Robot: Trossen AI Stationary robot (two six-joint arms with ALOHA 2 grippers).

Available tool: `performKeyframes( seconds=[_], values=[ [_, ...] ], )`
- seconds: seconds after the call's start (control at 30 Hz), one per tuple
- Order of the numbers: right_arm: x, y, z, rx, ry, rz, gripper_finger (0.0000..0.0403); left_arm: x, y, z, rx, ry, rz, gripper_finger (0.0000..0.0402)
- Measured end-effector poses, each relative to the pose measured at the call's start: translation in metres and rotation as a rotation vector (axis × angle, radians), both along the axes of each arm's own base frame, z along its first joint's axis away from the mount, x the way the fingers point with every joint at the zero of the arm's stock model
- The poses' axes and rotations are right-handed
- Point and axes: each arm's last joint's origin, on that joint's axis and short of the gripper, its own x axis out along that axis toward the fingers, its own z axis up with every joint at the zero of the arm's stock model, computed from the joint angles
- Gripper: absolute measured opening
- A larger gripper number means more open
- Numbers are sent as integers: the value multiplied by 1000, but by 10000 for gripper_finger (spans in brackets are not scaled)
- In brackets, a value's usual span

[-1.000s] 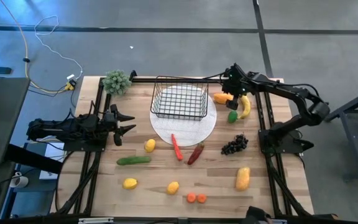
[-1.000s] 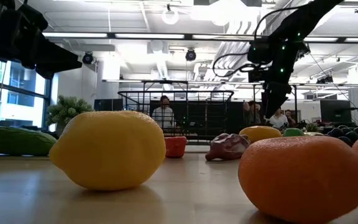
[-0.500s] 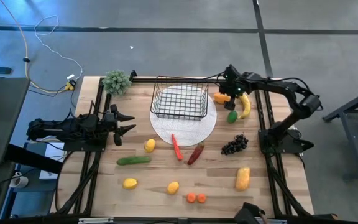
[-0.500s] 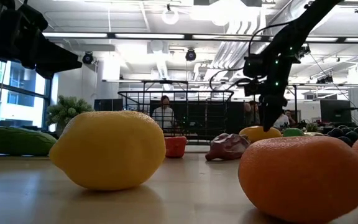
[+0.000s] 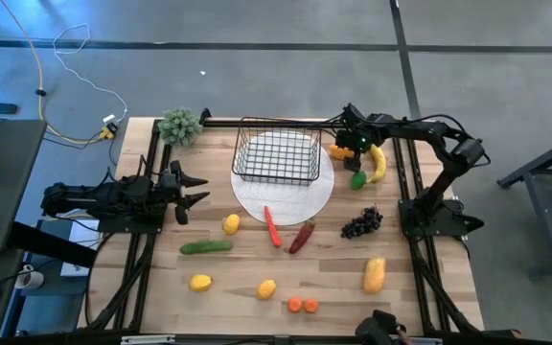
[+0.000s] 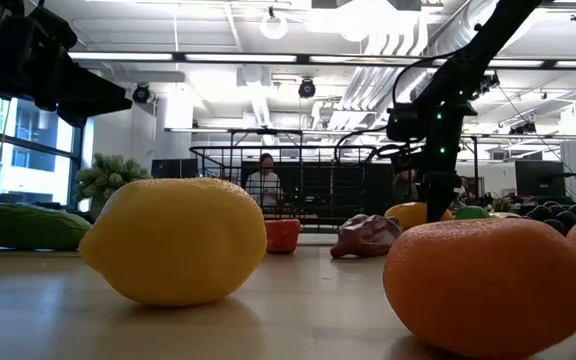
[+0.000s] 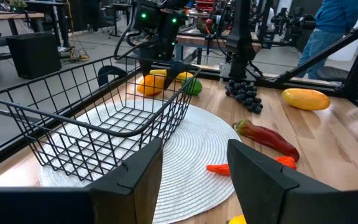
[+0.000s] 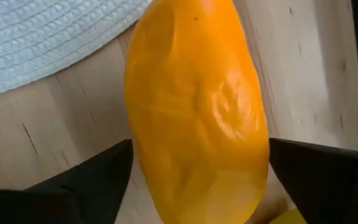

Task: Build produce basket
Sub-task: Put the top mango into the wire basket

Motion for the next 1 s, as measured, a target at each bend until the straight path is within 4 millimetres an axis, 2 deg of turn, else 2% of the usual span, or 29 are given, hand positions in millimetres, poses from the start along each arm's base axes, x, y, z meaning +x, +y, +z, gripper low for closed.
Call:
performKeyframes(
  seconds=[0.23,0.33,0.6,0.8,1.0],
  values=[
    [-1,1,0,10,7,-42,245,0,0,0,0,0,0,168],
    [-2,2,0,20,12,-53,224,0,0,0,0,0,0,168],
    [-7,5,4,5,59,-137,216,0,0,0,0,0,-1,168],
    [-11,9,27,-43,-15,-210,215,0,0,0,0,0,0,168],
    [-24,21,55,-106,-45,-319,215,0,0,0,0,0,0,168]
  ],
)
